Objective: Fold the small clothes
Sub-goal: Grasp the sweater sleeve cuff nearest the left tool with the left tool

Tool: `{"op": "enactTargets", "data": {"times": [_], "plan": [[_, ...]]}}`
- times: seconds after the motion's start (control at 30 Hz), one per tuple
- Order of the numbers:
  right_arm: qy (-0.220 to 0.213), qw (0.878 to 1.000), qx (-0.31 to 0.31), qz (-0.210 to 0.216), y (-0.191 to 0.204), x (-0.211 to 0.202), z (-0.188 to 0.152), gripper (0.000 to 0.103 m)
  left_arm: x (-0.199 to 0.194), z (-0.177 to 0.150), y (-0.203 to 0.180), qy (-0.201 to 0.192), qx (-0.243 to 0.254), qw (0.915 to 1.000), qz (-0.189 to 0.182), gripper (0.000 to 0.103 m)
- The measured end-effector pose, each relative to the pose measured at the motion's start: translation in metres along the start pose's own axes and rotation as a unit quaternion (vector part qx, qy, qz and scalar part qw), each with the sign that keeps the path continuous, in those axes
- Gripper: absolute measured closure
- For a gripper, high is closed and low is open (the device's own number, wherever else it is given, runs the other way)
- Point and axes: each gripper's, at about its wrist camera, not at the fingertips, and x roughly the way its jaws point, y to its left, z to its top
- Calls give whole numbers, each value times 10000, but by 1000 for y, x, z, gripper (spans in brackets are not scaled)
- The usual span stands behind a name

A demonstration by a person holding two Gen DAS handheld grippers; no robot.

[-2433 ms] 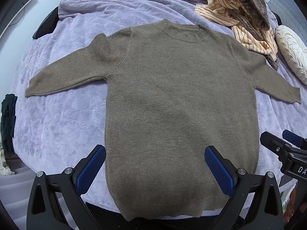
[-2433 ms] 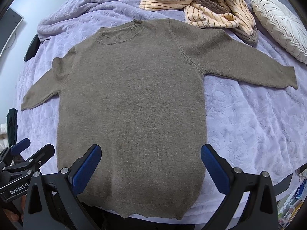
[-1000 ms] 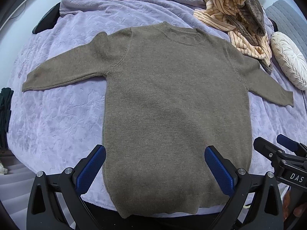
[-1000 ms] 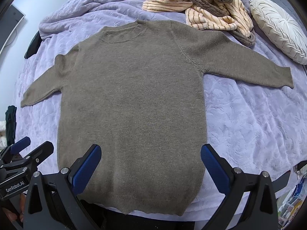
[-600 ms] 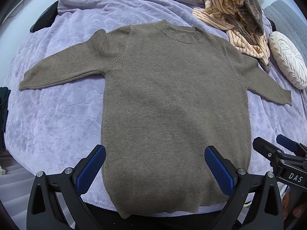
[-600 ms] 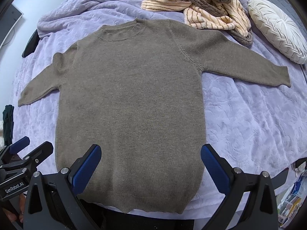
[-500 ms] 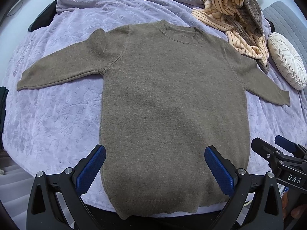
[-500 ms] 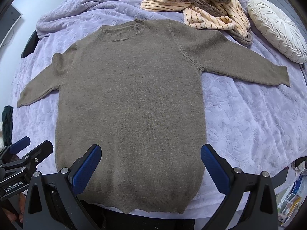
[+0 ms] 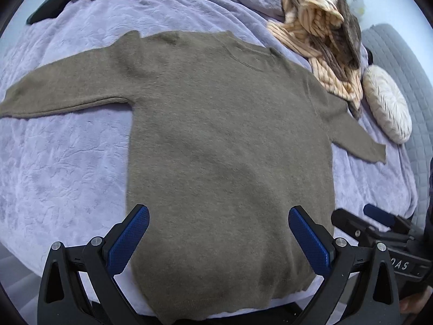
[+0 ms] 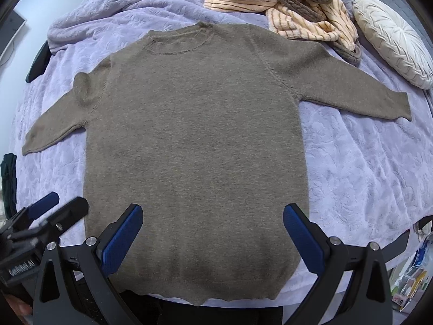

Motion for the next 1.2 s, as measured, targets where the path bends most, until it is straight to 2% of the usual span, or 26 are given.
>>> {"op": "enactTargets", "data": {"times": [0.2, 0.37, 0.47, 0.6, 0.77, 0.87, 0.93, 1.03, 1.13, 1.2], "plan": [[148, 9997, -173, 39, 45, 16, 5, 0, -1, 36, 93, -217, -635, 9974, 266, 0], [277, 9981, -523, 156, 104, 32, 9, 0, 1, 70, 198, -493, -1399, 9876, 511, 0], [330, 9956, -844, 227, 146, 40, 9, 0, 7, 86, 263, -657, -2020, 9762, 431, 0], [363, 9920, -1181, 257, 189, 49, 9, 0, 23, 98, 334, -823, -2919, 9528, -153, 0], [531, 9900, -1278, 256, 222, 64, 10, 0, 41, 109, 371, -1033, -3308, 9319, -1070, 0], [626, 9902, -1228, 240, 231, 70, 9, 0, 37, 118, 372, -1269, -3134, 9265, -1650, 0], [666, 9903, -1201, 208, 234, 72, 9, 0, 34, 125, 366, -1388, -2888, 9276, -1922, 0], [697, 9905, -1175, 164, 240, 75, 10, 0, 37, 136, 364, -1383, -2687, 9334, -1937, 0], [717, 9907, -1149, 155, 244, 77, 10, 0, 47, 142, 368, -1302, -2862, 9321, -1798, 0], [704, 9908, -1144, 172, 245, 77, 9, 0, 47, 142, 368, -1324, -3004, 9320, -1539, 15]]}}
